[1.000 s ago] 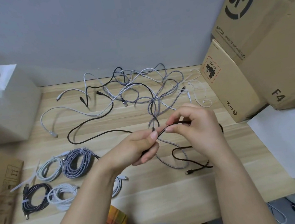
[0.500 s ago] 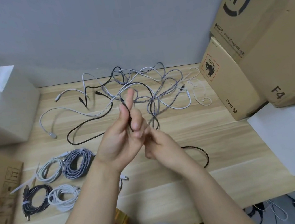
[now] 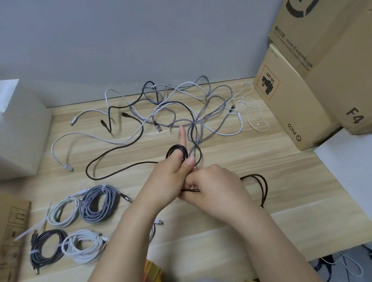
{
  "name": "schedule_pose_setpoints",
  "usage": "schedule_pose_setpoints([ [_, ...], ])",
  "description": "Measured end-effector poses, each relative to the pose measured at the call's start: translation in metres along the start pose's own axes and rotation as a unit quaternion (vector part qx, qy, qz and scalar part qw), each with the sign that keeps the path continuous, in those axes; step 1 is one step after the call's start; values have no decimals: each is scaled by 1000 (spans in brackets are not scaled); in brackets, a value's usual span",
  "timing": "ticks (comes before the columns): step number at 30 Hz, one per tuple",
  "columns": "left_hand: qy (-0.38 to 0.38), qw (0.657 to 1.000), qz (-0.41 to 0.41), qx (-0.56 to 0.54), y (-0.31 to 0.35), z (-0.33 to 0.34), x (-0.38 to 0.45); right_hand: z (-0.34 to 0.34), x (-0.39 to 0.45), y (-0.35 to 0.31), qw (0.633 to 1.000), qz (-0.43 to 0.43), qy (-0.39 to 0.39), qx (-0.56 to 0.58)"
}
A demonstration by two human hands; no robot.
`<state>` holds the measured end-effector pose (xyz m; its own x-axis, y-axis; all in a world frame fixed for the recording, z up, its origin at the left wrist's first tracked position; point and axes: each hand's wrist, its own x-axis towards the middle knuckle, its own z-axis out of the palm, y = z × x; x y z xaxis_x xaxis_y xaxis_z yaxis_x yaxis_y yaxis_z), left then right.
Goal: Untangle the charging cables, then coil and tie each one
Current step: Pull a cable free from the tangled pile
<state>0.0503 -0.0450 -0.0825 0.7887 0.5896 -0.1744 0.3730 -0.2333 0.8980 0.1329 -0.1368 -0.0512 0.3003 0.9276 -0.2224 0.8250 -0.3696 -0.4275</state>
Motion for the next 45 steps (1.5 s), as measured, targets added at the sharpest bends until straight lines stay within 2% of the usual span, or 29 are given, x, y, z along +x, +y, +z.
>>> schedule_pose_setpoints([
  [2,-24,999,-27,18,-5,-2,1,-7,-2,0,1000,16,24,5],
  [4,-65,996,-52,-32,-9,-7,0,-12,-1,4,997,36,61,24],
  [7,-122,987,-44,-100,-8,-15,-5,-19,1,14,992,47,102,56],
  [10,-198,966,-34,-165,-7,-23,-8,-21,1,18,978,26,131,161],
  [13,-303,894,-10,-331,-9,-31,-12,-19,7,27,937,-7,212,278],
  [15,-326,841,34,-431,-10,-30,-10,-16,11,35,915,-23,231,329],
  [17,-326,784,74,-523,-6,-27,-5,-12,13,37,914,-16,205,349],
  [19,-311,710,97,-625,1,-26,0,-9,13,38,925,-6,166,341],
  [20,-282,698,98,-651,6,-26,2,-7,13,38,932,-2,142,333],
  [24,-43,777,53,-625,22,-16,6,-1,14,34,972,-6,70,226],
  [26,-5,808,51,-587,22,-10,7,-1,13,28,987,-2,34,155],
  [29,-21,861,47,-506,14,-1,9,-2,12,24,994,17,-6,110],
  [32,-22,873,43,-485,7,5,11,1,12,25,993,34,-34,104],
  [34,-22,893,39,-449,2,9,14,2,11,24,993,38,-47,102],
  [36,-11,947,54,-316,-2,10,15,4,10,25,993,22,-60,98],
  [38,-9,991,65,-118,-3,10,13,2,7,24,994,2,-62,90],
  [40,-22,999,29,37,-7,6,9,-4,6,28,995,6,-21,93],
  [41,-39,997,-1,66,-8,3,7,-10,4,31,994,20,11,104],
  [43,-88,995,-42,24,-10,-4,3,-19,2,39,981,55,88,161],
  [45,-156,982,-62,-82,-8,-9,-3,-25,3,45,961,67,136,231],
])
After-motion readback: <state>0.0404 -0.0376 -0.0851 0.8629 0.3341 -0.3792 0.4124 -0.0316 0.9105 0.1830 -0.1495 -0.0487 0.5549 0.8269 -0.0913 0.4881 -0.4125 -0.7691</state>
